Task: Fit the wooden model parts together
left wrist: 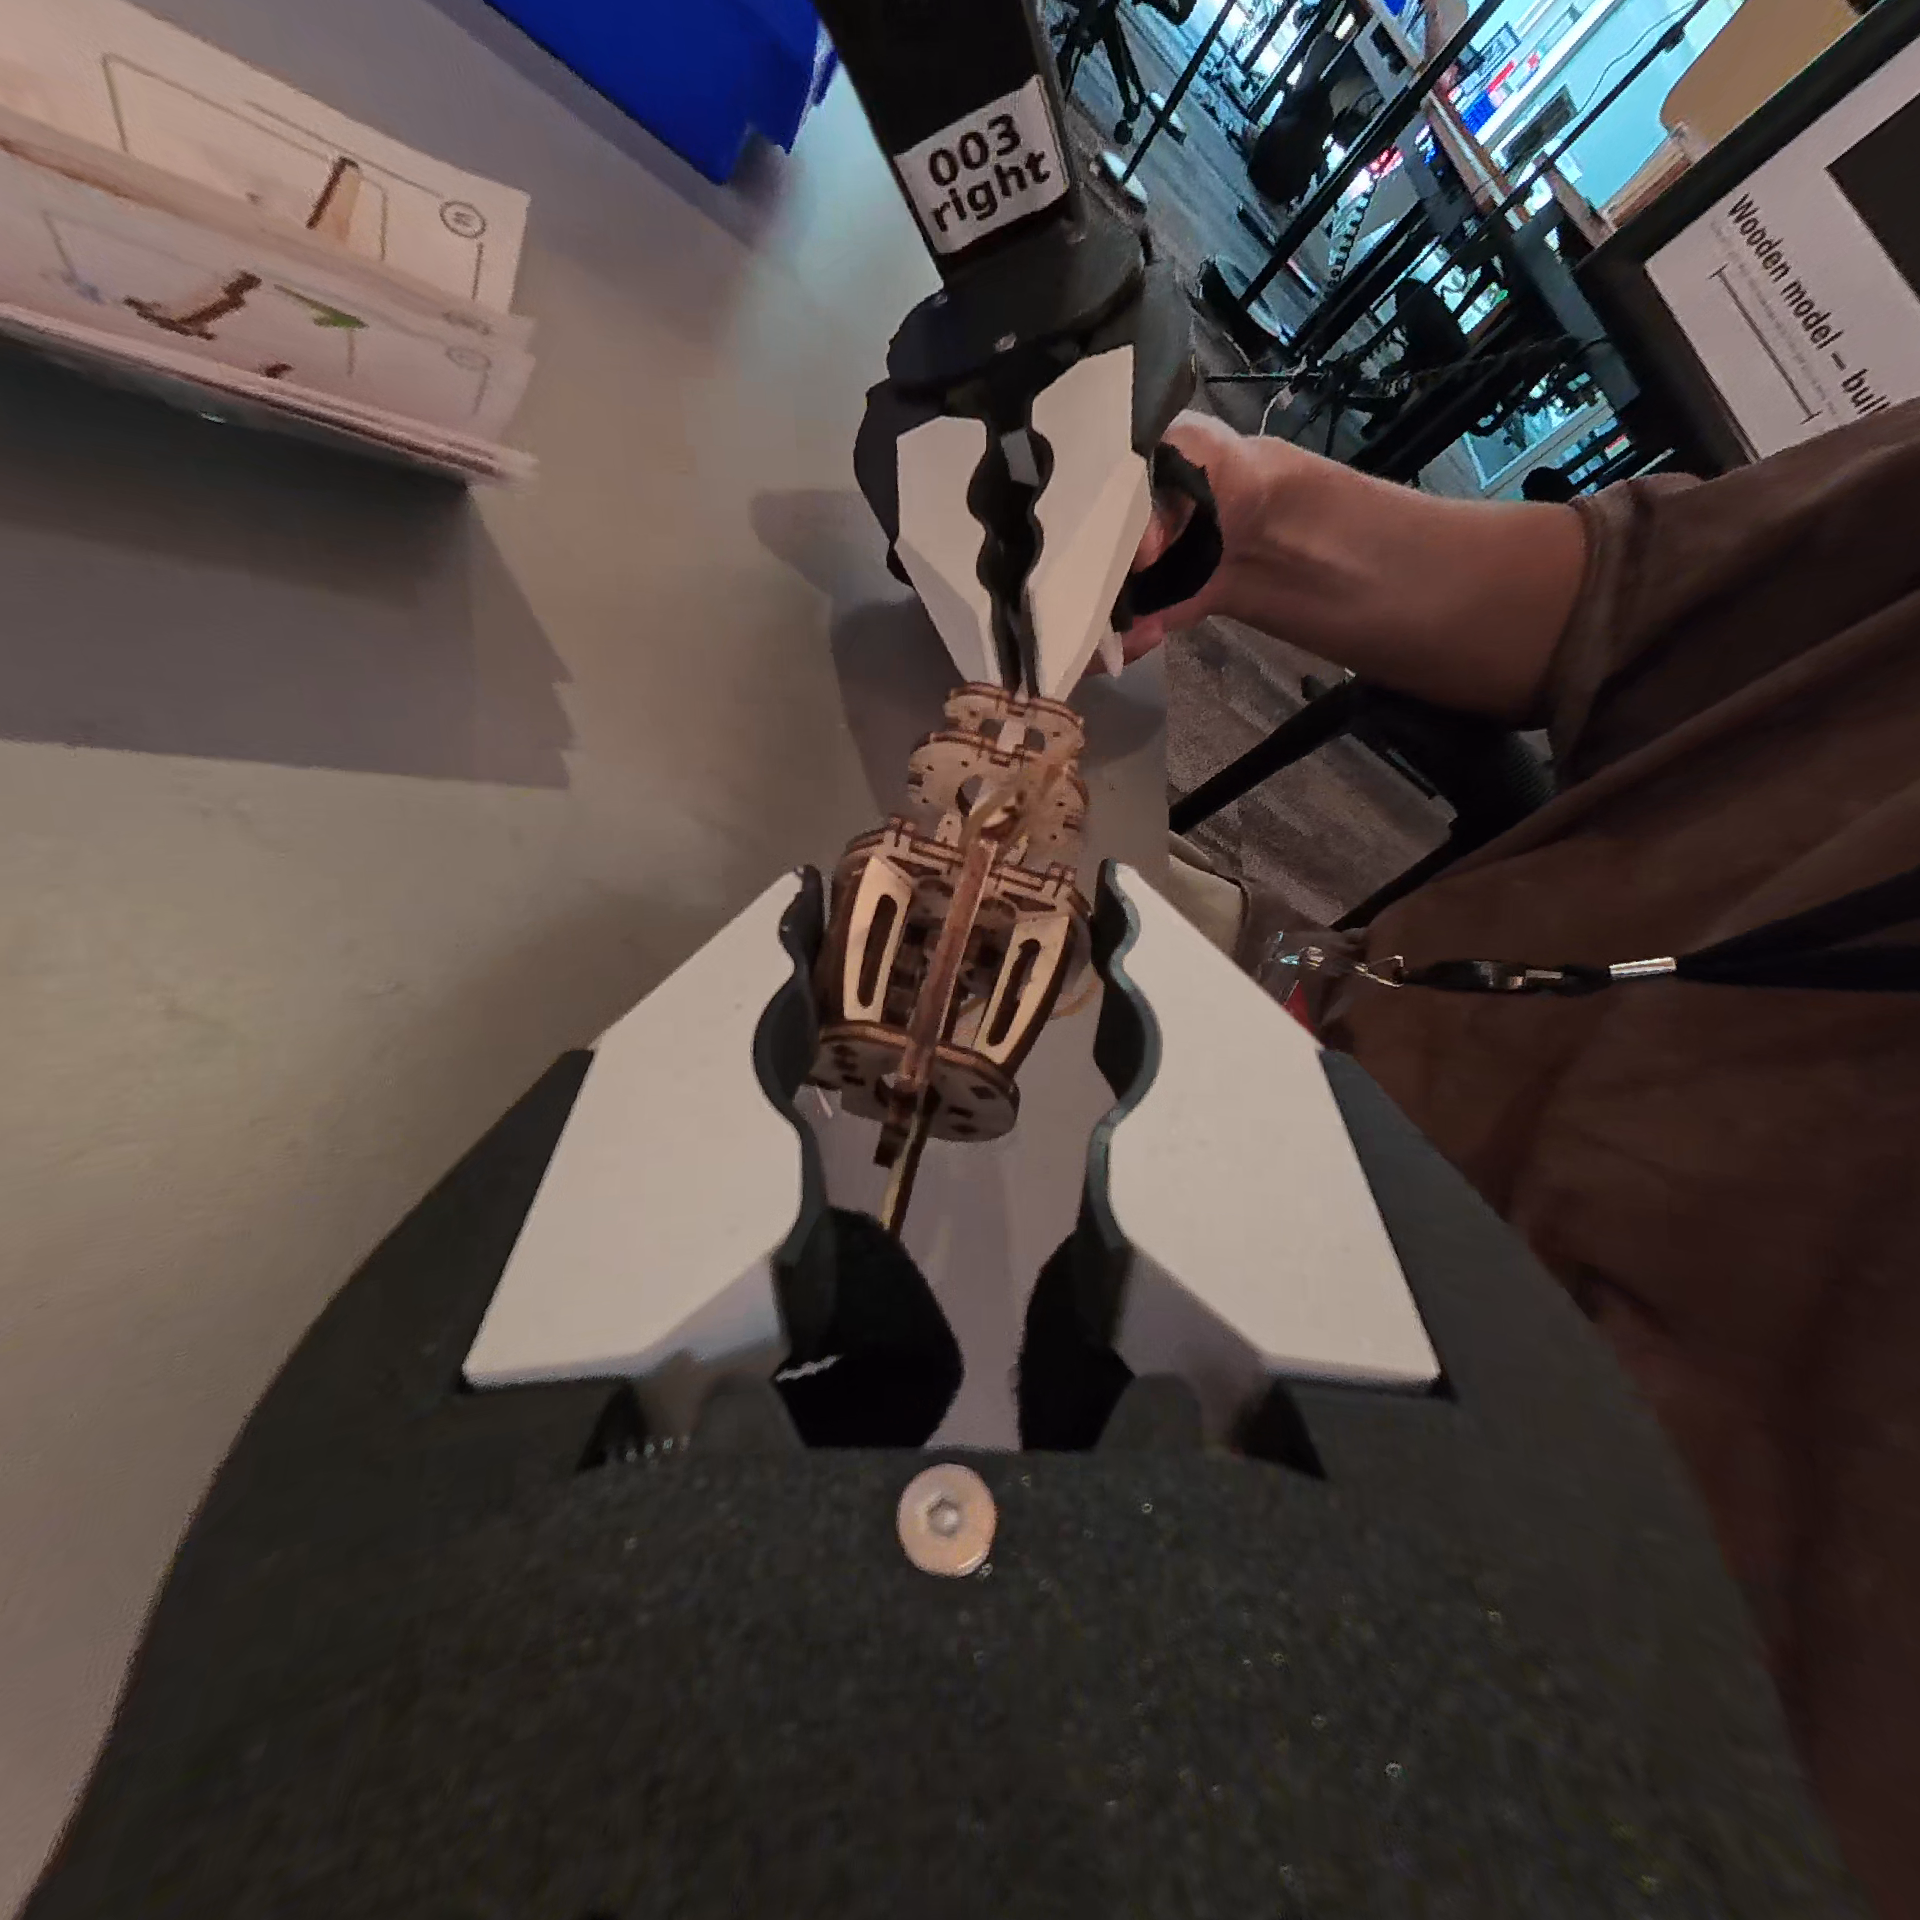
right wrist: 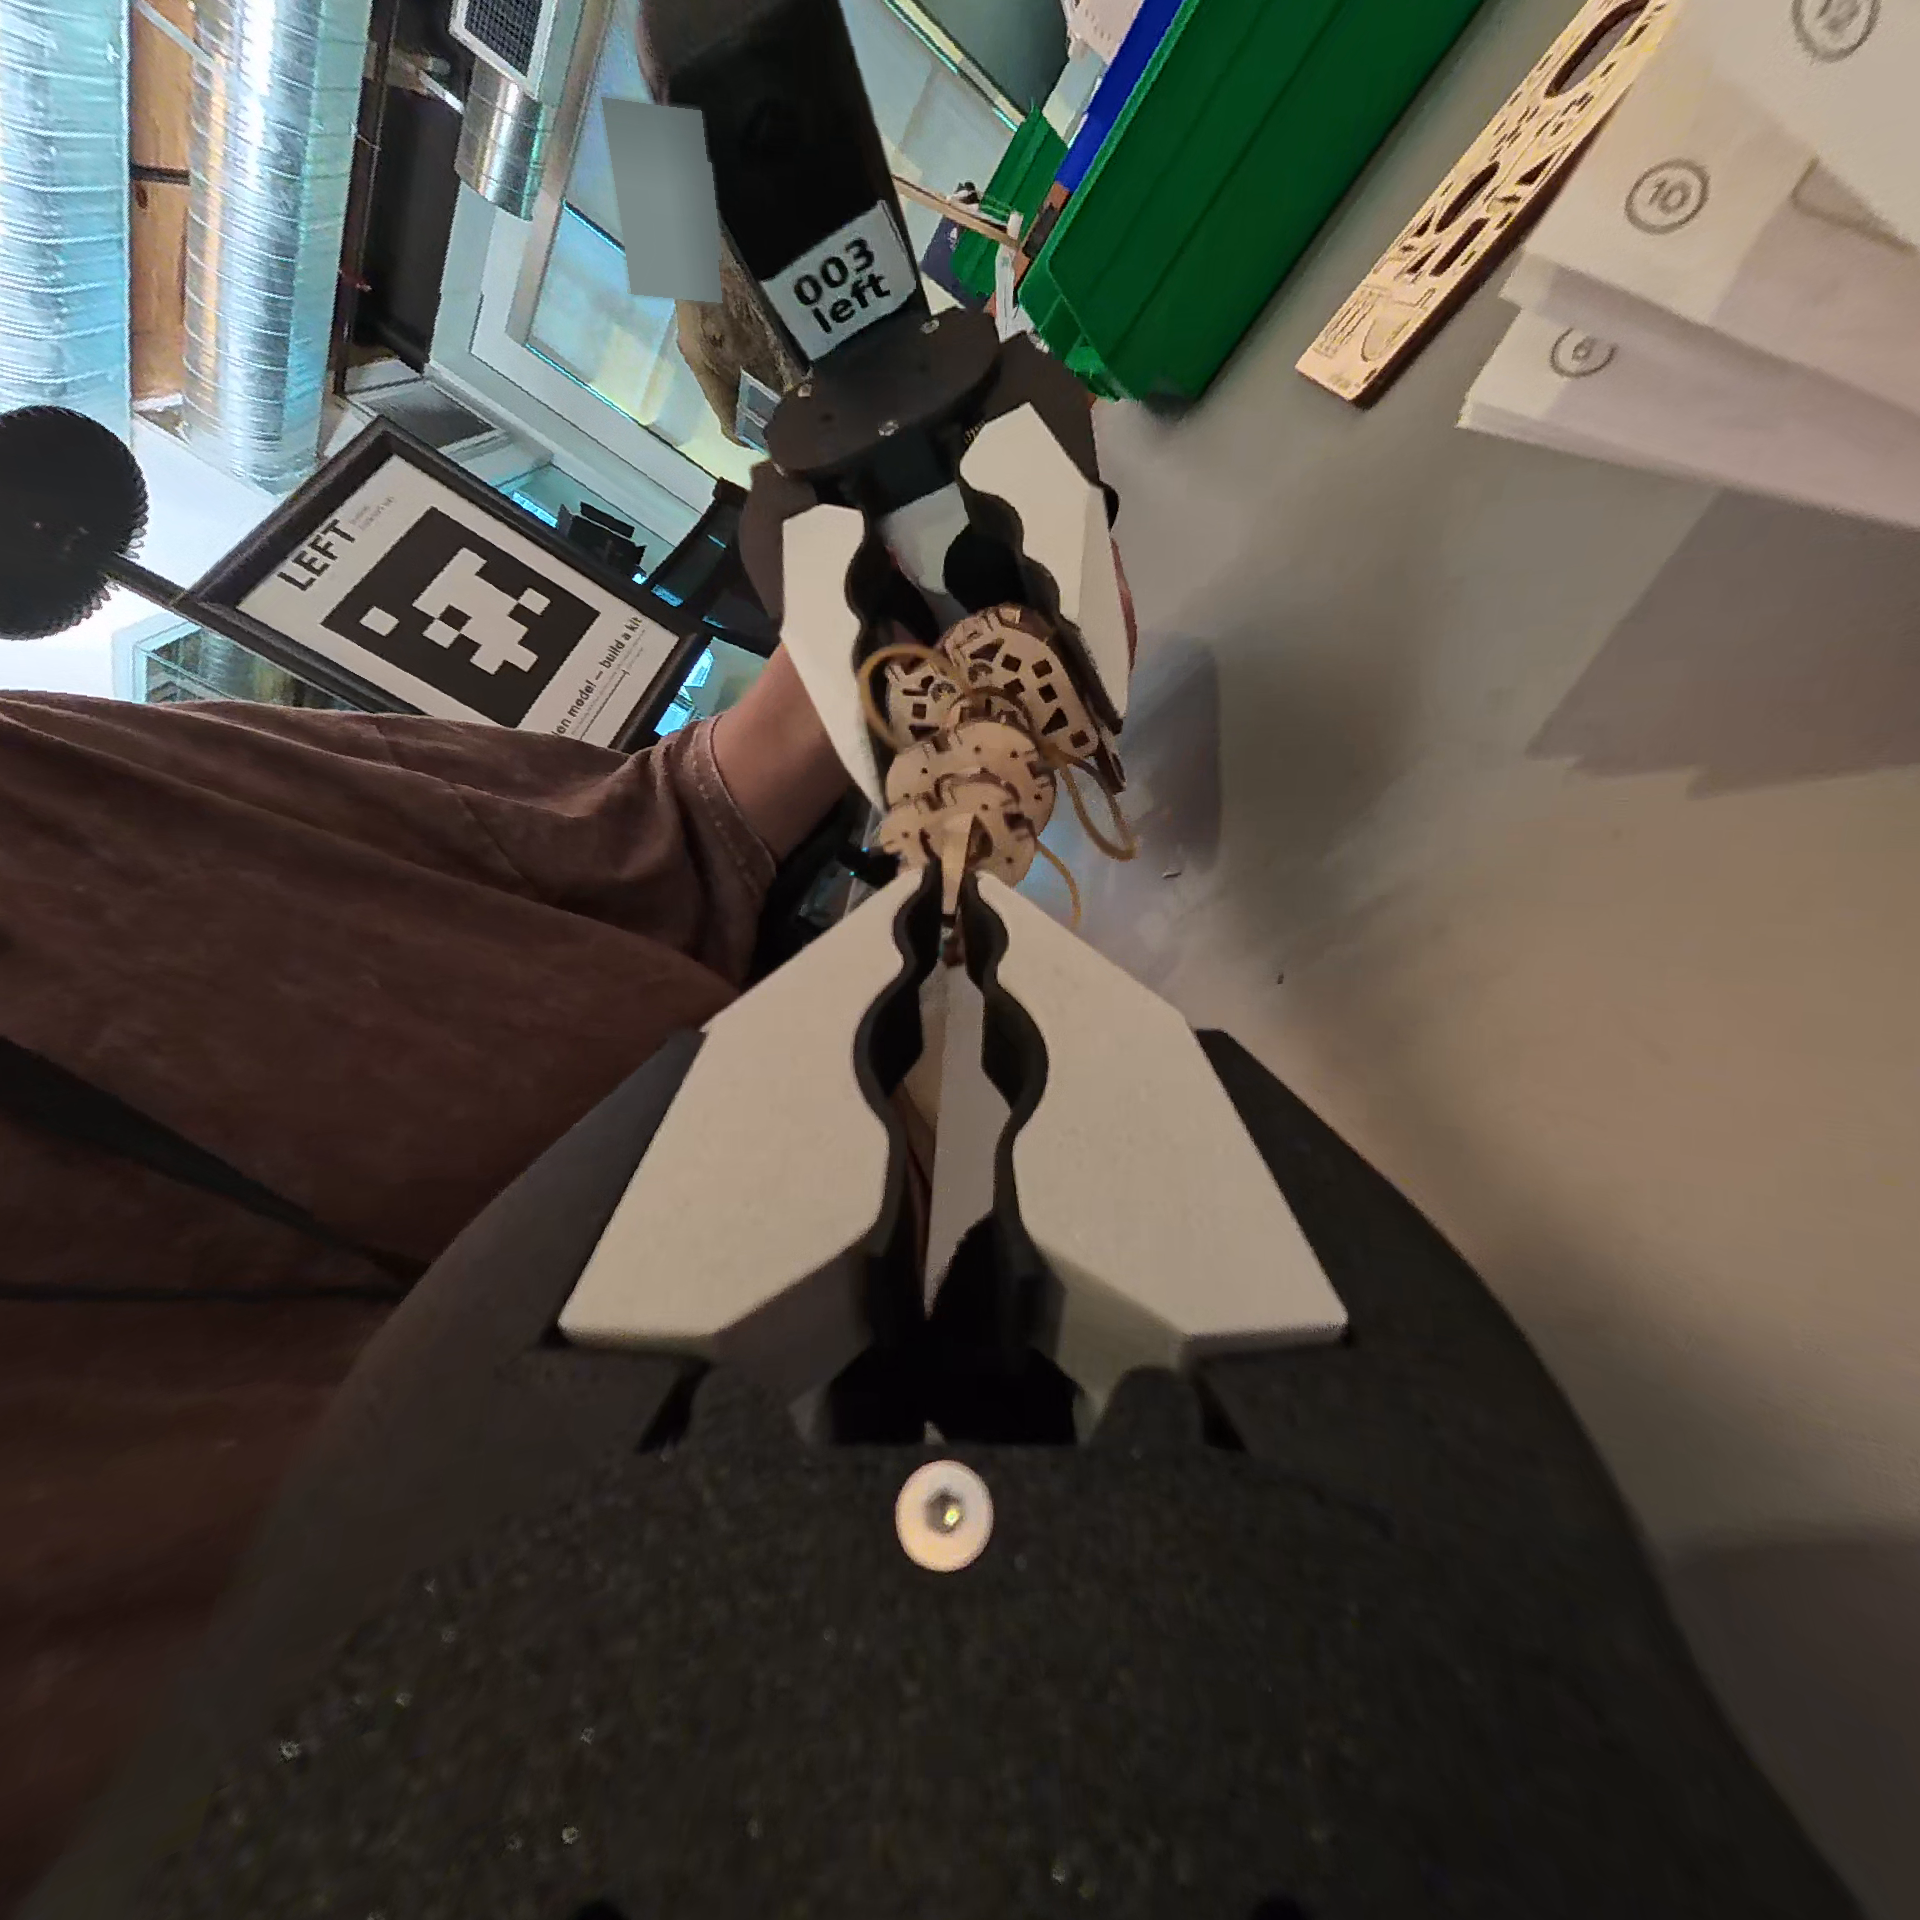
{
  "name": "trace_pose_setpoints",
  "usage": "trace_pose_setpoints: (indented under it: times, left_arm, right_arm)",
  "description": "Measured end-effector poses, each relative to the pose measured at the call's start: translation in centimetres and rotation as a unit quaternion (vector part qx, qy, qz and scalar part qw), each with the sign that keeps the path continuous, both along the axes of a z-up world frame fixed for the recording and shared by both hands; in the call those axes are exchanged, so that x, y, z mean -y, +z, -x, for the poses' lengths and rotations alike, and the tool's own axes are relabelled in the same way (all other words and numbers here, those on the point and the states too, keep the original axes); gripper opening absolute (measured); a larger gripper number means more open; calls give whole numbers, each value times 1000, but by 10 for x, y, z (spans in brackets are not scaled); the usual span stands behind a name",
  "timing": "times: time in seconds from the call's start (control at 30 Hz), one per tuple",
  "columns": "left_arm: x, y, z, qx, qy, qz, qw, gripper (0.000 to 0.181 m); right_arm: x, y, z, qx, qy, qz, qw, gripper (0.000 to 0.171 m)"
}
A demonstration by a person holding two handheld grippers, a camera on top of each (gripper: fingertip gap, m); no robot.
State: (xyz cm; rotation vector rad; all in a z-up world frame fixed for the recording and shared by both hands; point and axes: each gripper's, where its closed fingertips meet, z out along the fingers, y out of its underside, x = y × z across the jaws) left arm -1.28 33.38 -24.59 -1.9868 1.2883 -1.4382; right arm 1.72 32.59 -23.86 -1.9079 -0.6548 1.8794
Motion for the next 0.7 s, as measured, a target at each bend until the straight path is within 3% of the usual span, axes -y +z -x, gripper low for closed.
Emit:
trace_pose_setpoints:
  times: [0.33, 0.7]
  left_arm:
    - [-5, -1, 4, -5, 9, -5, 1000, 50]
    - [-24, -18, 15, -44, 55, 6, 997, 50]
  right_arm:
    - [-5, -2, -5, 18, -14, -14, 1000, 2]
    - [-19, -4, -36, 186, -54, -149, 970, 3]
